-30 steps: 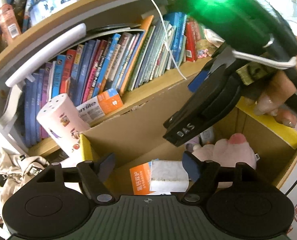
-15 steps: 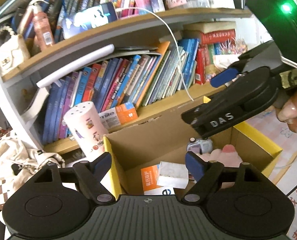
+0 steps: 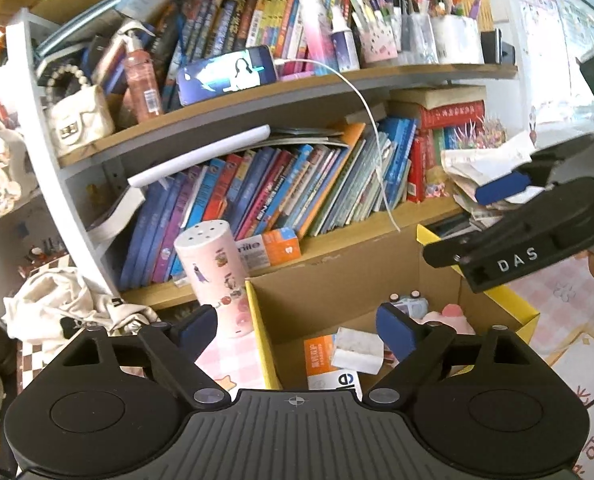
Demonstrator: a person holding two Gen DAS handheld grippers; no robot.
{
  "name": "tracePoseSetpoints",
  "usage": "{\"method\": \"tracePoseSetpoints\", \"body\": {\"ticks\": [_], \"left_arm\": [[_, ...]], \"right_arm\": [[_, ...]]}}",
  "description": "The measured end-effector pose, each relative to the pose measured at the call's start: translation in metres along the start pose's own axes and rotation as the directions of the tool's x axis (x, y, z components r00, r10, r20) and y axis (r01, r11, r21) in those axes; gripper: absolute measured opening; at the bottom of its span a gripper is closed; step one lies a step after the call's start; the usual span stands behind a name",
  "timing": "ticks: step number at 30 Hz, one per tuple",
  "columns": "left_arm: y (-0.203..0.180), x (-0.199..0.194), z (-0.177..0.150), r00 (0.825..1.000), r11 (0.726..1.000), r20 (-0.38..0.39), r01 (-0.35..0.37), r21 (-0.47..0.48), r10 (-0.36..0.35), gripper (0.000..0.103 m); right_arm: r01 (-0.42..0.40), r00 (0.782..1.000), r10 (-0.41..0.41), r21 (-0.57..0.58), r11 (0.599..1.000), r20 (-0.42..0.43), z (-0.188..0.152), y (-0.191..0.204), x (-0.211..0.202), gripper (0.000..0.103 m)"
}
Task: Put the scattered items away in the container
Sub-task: 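Lower the tissue pack into the yellow box while the right tool lowers the car in, then open both tools and withdraw them from the yellow box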
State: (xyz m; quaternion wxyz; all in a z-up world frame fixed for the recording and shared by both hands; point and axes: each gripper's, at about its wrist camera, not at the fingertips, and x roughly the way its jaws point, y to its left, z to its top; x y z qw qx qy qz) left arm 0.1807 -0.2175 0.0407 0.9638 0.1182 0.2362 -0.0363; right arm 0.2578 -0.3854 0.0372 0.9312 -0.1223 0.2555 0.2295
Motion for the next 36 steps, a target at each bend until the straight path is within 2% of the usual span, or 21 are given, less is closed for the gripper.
{"method": "tracePoseSetpoints", "body": {"ticks": [6, 14, 30, 36], "left_arm": [[-0.002, -0.018, -0.007, 1.000, 1.000, 0.010, 0.007, -0.021, -0.006, 0.090], [0.002, -0.038, -0.024, 1.000, 0.991, -0.006, -0.019, -0.131, 0.019, 0.090], [-0.002, -0.062, -0.050, 0.998, 0.980, -0.024, -0.059, -0.192, 0.056, 0.091], [-0.004, -0.066, -0.067, 0.996, 0.970, -0.066, -0.072, -0.232, 0.058, 0.091]], "right_arm": [[0.012, 1.000, -0.013, 0.022, 1.000, 0.008, -0.010, 0.002, -0.018, 0.087], [0.015, 1.000, -0.016, 0.027, 1.000, 0.011, -0.030, 0.012, -0.039, 0.091], [0.017, 0.999, -0.010, 0.124, 0.992, -0.050, -0.073, 0.026, -0.058, 0.091], [0.019, 0.995, -0.003, 0.164, 0.986, -0.098, -0.094, 0.033, -0.060, 0.092]]}}
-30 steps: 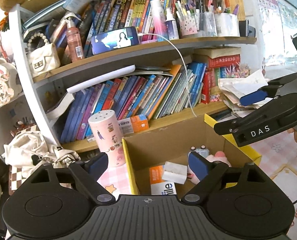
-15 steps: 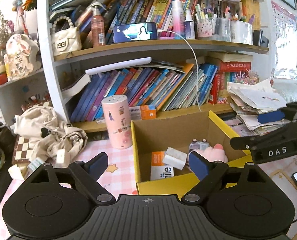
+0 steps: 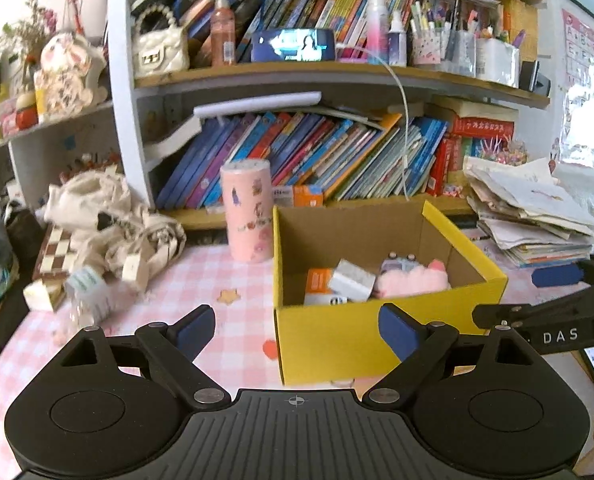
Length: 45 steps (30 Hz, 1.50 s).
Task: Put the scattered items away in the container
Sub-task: 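Open both tools and withdraw them from the yellow box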
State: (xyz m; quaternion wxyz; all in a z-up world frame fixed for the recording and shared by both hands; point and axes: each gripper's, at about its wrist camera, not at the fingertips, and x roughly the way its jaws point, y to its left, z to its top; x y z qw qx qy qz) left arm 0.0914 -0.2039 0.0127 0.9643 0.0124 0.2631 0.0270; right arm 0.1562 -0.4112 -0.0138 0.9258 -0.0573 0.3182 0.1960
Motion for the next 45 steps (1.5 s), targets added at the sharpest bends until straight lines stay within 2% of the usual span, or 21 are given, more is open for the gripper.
{"method": "tracePoseSetpoints", "body": {"ticks": [7, 12, 16, 24, 35, 45], "left_arm": [[0.006, -0.003, -0.011, 0.999, 1.000, -0.039, -0.021, -0.015, 0.021, 0.091], [0.006, -0.005, -0.024, 0.997, 0.999, -0.073, -0.024, -0.027, 0.022, 0.091], [0.003, -0.005, -0.033, 0.994, 1.000, -0.109, -0.007, -0.007, 0.007, 0.091], [0.010, -0.009, -0.042, 0.992, 0.999, -0.120, 0.038, 0.017, -0.036, 0.091], [0.046, -0.021, -0.050, 0.986, 0.994, -0.131, 0.106, 0.006, -0.104, 0.092], [0.081, -0.035, -0.053, 0.982, 0.987, -0.118, 0.154, 0.036, -0.149, 0.096]], "right_arm": [[-0.013, 0.997, 0.015, 0.026, 1.000, -0.074, -0.025, 0.008, 0.000, 0.092], [-0.026, 0.995, 0.026, 0.004, 1.000, -0.101, -0.033, 0.019, -0.002, 0.092], [-0.028, 0.994, 0.027, -0.009, 1.000, -0.103, -0.035, 0.027, -0.003, 0.094], [0.000, 0.993, 0.000, 0.001, 1.000, -0.122, -0.040, 0.043, -0.005, 0.099], [0.063, 0.989, -0.063, -0.004, 0.998, -0.131, -0.044, 0.087, -0.018, 0.100], [0.091, 0.988, -0.084, 0.051, 0.994, -0.127, -0.046, 0.123, -0.028, 0.100]]}}
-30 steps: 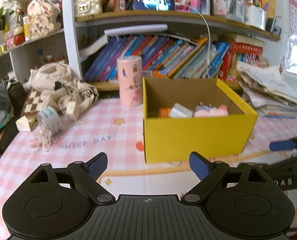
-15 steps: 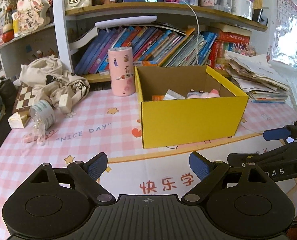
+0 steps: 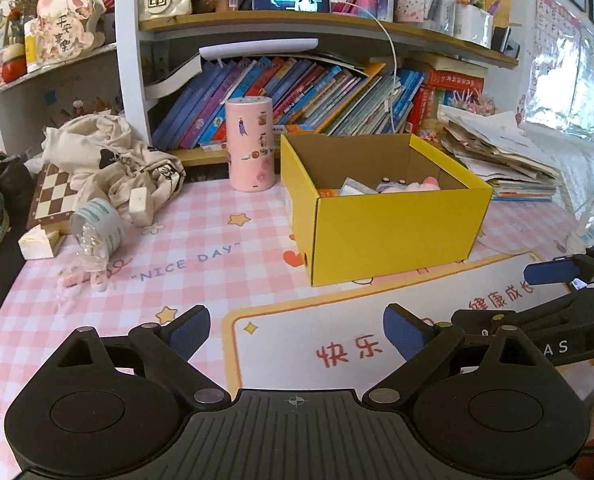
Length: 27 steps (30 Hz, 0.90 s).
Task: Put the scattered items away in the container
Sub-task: 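Open both tools and withdraw them from the yellow box, then move the left tool toward the pearl ribbon ornament while the right tool approaches the white tape roll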
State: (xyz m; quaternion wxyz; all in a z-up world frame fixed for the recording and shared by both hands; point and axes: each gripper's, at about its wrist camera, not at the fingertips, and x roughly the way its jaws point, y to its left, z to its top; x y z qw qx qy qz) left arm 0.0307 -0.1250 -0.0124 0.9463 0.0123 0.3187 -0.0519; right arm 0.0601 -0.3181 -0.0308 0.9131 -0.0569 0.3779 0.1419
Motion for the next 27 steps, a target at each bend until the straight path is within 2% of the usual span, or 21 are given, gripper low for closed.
{"method": "tracePoseSetpoints", "body": {"ticks": [10, 27], "left_arm": [[0.036, -0.014, -0.009, 0.999, 0.999, 0.001, 0.036, 0.009, -0.036, 0.098], [0.093, -0.034, -0.032, 0.999, 0.999, -0.011, 0.033, -0.015, -0.033, 0.098]], "right_arm": [[0.021, 1.000, -0.020, 0.030, 0.999, -0.004, -0.004, 0.039, -0.004, 0.100], [0.010, 1.000, -0.010, 0.011, 1.000, -0.025, -0.008, 0.106, -0.002, 0.100]]}}
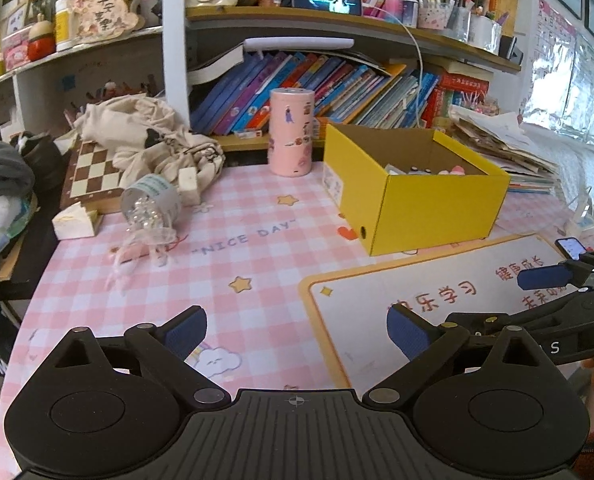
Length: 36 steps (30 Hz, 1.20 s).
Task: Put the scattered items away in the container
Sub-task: 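Move the left tool toward the pearl ribbon ornament while the right tool approaches the white tape roll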
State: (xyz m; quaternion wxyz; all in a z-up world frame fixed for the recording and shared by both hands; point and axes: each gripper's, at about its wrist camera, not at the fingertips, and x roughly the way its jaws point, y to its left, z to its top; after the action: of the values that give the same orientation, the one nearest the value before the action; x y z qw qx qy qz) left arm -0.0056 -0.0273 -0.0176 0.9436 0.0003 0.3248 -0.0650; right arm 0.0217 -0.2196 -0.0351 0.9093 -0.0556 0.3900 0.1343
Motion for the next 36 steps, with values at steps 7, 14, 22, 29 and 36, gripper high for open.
{"method": "tracePoseSetpoints", "body": {"ticks": [7, 14, 22, 29, 36], "left_arm": [[0.016, -0.007, -0.005, 1.000, 1.000, 0.003, -0.015, -0.026, 0.015, 0.098], [0.031, -0.011, -0.007, 0.999, 0.997, 0.011, -0.040, -0.070, 0.041, 0.098], [0.045, -0.015, -0.010, 0.998, 0.993, 0.020, -0.060, -0.099, 0.063, 0.098], [0.058, -0.017, -0.009, 0.996, 0.990, 0.030, -0.076, -0.117, 0.080, 0.098], [0.071, -0.022, -0.012, 0.995, 0.988, 0.036, -0.083, -0.131, 0.088, 0.098]], "right_arm": [[-0.015, 1.000, 0.015, -0.030, 0.999, -0.006, 0.002, 0.020, 0.002, 0.100], [-0.033, 0.999, 0.032, -0.078, 0.996, -0.013, 0.007, 0.037, 0.005, 0.100], [-0.049, 0.999, 0.048, -0.121, 0.991, -0.007, 0.013, 0.053, 0.008, 0.100], [-0.058, 0.998, 0.058, -0.144, 0.988, -0.004, 0.020, 0.064, 0.012, 0.100], [-0.071, 0.997, 0.071, -0.165, 0.984, -0.004, 0.023, 0.078, 0.012, 0.100]]}}
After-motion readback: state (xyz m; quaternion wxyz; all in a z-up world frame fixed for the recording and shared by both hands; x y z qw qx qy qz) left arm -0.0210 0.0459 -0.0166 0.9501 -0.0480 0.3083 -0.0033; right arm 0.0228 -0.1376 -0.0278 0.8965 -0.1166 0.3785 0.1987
